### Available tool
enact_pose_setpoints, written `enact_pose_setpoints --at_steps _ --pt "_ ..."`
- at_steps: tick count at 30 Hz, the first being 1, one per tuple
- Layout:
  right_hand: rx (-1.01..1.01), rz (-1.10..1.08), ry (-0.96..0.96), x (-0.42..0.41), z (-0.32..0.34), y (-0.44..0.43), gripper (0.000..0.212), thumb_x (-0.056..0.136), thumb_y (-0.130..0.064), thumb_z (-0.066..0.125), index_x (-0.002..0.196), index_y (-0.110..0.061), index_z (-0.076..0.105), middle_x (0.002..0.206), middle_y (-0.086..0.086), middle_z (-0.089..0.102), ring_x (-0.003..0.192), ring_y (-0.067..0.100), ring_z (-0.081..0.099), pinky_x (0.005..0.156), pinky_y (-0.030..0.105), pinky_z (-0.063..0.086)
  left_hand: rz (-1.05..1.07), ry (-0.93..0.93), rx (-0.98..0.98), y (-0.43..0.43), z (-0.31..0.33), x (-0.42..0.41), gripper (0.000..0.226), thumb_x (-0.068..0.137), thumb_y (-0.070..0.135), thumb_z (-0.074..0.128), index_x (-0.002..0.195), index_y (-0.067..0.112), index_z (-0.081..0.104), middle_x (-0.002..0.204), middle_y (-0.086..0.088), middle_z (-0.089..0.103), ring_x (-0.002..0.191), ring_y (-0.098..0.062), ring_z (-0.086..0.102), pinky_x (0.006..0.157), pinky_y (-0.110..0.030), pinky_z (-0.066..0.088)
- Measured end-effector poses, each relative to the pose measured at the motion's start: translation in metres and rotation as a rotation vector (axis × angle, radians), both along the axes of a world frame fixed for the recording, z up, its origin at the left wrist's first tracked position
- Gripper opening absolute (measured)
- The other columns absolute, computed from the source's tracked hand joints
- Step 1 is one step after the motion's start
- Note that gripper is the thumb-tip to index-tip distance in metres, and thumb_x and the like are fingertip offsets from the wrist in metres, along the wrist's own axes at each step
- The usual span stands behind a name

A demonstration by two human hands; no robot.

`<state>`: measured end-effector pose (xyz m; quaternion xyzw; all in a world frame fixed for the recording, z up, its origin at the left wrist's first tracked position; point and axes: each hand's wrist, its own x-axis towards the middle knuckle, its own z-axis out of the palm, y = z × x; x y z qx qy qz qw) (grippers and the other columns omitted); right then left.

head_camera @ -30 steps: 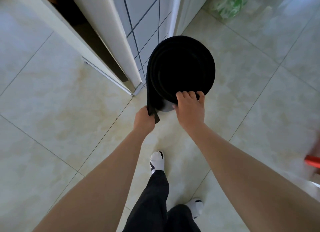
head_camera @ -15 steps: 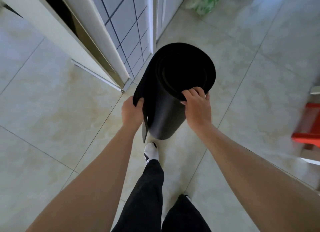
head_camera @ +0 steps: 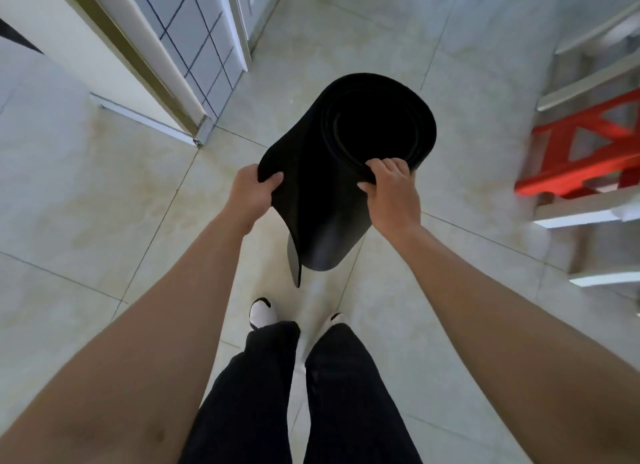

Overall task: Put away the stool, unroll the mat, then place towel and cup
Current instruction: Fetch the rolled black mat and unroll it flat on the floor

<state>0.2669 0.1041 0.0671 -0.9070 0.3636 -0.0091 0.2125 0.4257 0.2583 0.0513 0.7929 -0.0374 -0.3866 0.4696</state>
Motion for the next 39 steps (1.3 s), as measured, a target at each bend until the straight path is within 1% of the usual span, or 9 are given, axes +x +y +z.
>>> enact_pose_setpoints --at_steps 4,10,17,22,27,30,34,37,39 --pt "0.004 -0.080 -0.002 -0.057 0.006 0.033 0.034 0.091 -0.019 0.059 0.124 -0.009 0.057 0.120 0.007 0.062 0.126 0.029 0.044 0.110 0.054 0.031 -0.098 0.056 -0.013 0.012 0.010 -0.045 0.026 0.094 0.008 0.057 0.116 -0.005 0.059 0.104 -0.017 0.063 0.093 -0.029 0.062 0.088 -0.049 0.053" --pt "-0.010 -0.213 0.000 -0.135 0.001 0.096 0.034 0.092 -0.019 0.058 0.125 -0.008 0.056 0.122 0.008 0.060 0.127 0.029 0.043 0.111 0.054 0.030 -0.225 0.186 -0.024 0.062 0.003 -0.094 0.031 0.092 0.008 0.060 0.119 -0.006 0.058 0.106 -0.017 0.064 0.083 -0.022 0.064 0.069 -0.027 0.060" --pt "0.051 -0.272 0.054 -0.191 -0.025 0.188 0.036 0.093 -0.018 0.056 0.127 -0.008 0.055 0.120 0.009 0.060 0.126 0.029 0.042 0.109 0.054 0.031 -0.401 0.277 0.074 0.139 -0.023 -0.140 0.030 0.094 0.007 0.055 0.122 -0.005 0.055 0.110 -0.018 0.063 0.084 -0.021 0.064 0.060 -0.022 0.060" --pt "0.126 -0.263 0.103 -0.215 -0.049 0.227 0.038 0.095 -0.021 0.053 0.132 -0.012 0.051 0.121 0.006 0.059 0.128 0.027 0.038 0.108 0.054 0.034 -0.463 0.391 0.127 0.178 -0.047 -0.157 0.031 0.095 0.008 0.055 0.124 -0.003 0.056 0.110 -0.013 0.065 0.087 -0.018 0.065 0.062 -0.021 0.059" --pt "0.231 -0.263 0.104 -0.237 -0.094 0.246 0.039 0.096 -0.022 0.053 0.134 -0.014 0.049 0.119 0.005 0.059 0.129 0.025 0.036 0.105 0.056 0.036 -0.415 0.291 0.165 0.194 -0.082 -0.174 0.030 0.095 0.007 0.055 0.122 -0.005 0.055 0.107 -0.015 0.064 0.079 -0.016 0.064 0.054 -0.021 0.058" --pt "0.192 -0.263 0.030 -0.246 -0.129 0.259 0.041 0.096 -0.022 0.052 0.135 -0.013 0.048 0.122 0.006 0.058 0.130 0.026 0.037 0.111 0.054 0.029 -0.356 0.228 0.145 0.192 -0.113 -0.200 0.031 0.097 0.010 0.051 0.124 -0.004 0.051 0.111 -0.016 0.061 0.084 -0.021 0.064 0.056 -0.024 0.059" --pt "0.107 -0.278 -0.150 -0.239 -0.164 0.254 0.054 0.089 -0.019 0.062 0.139 -0.015 0.044 0.133 0.005 0.051 0.142 0.027 0.026 0.116 0.056 0.017 -0.105 0.030 -0.019 0.182 -0.154 -0.226 0.035 0.091 0.024 0.062 0.114 0.005 0.044 0.106 -0.009 0.060 0.096 -0.024 0.063 0.077 -0.040 0.058" --pt "0.033 -0.233 -0.179 -0.229 -0.198 0.244 0.071 0.078 -0.021 0.074 0.141 -0.019 0.040 0.139 0.005 0.044 0.146 0.028 0.016 0.116 0.059 0.016 -0.324 -0.075 -0.012 0.196 -0.204 -0.255 0.063 0.071 0.026 0.079 0.122 0.012 0.044 0.115 -0.002 0.056 0.103 -0.019 0.059 0.083 -0.035 0.052" --pt "0.015 -0.242 -0.208 -0.221 -0.217 0.236 0.079 0.074 -0.023 0.078 0.141 -0.019 0.038 0.142 0.007 0.039 0.146 0.029 0.012 0.116 0.059 0.016 -0.522 -0.219 0.128 0.214 -0.246 -0.267 0.080 0.068 0.017 0.073 0.139 0.017 0.037 0.131 0.000 0.048 0.113 -0.020 0.053 0.085 -0.035 0.046"
